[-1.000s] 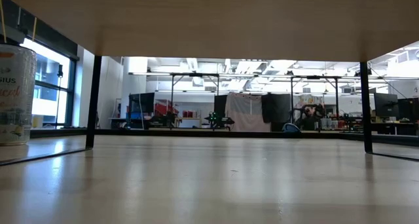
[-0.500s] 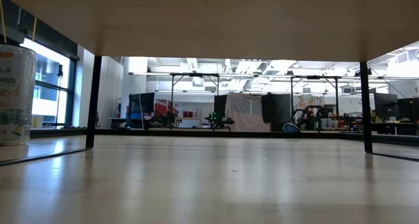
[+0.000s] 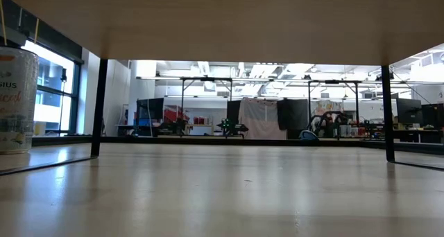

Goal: Place canned beverage on shelf
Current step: Put the white yellow soda can on the shelf aligned with the white yellow soda can

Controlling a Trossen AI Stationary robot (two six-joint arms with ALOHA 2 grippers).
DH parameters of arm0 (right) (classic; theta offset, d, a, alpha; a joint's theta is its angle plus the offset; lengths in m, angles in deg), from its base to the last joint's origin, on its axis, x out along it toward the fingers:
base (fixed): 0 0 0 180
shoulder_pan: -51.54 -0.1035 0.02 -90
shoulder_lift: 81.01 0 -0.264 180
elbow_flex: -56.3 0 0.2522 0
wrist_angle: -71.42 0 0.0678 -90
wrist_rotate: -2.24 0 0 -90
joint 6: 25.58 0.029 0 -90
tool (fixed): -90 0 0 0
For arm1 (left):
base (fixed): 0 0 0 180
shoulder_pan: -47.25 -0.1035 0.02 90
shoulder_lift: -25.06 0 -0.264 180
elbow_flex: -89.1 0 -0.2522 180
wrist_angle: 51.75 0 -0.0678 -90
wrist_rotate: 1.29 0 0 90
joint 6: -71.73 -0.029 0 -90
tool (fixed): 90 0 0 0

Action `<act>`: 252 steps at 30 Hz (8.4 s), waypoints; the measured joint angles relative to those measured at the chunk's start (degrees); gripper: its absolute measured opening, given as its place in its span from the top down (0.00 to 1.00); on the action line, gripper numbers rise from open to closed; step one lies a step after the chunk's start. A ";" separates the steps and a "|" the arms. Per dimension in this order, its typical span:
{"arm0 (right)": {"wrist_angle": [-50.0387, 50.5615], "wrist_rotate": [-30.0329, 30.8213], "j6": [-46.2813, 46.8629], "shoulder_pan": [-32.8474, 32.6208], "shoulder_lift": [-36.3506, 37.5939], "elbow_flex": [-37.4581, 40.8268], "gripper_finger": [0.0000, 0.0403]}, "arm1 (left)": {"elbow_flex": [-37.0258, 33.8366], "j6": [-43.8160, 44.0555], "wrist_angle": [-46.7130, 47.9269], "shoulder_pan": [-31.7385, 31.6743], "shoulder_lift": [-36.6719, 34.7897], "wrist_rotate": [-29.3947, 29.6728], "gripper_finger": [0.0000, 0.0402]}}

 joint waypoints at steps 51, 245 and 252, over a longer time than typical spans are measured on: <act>-0.77 -17.99 7.60 -0.21 3.79 4.56 0.43 | -16.90 32.59 30.30 0.02 0.03 -4.43 0.15; -4.17 -20.71 -2.96 6.68 5.29 -3.05 0.43 | 51.98 15.65 31.29 26.41 45.06 -7.40 0.40; -2.16 -21.71 2.04 6.70 5.27 0.10 0.43 | 51.98 18.80 31.33 25.49 48.14 -4.68 0.40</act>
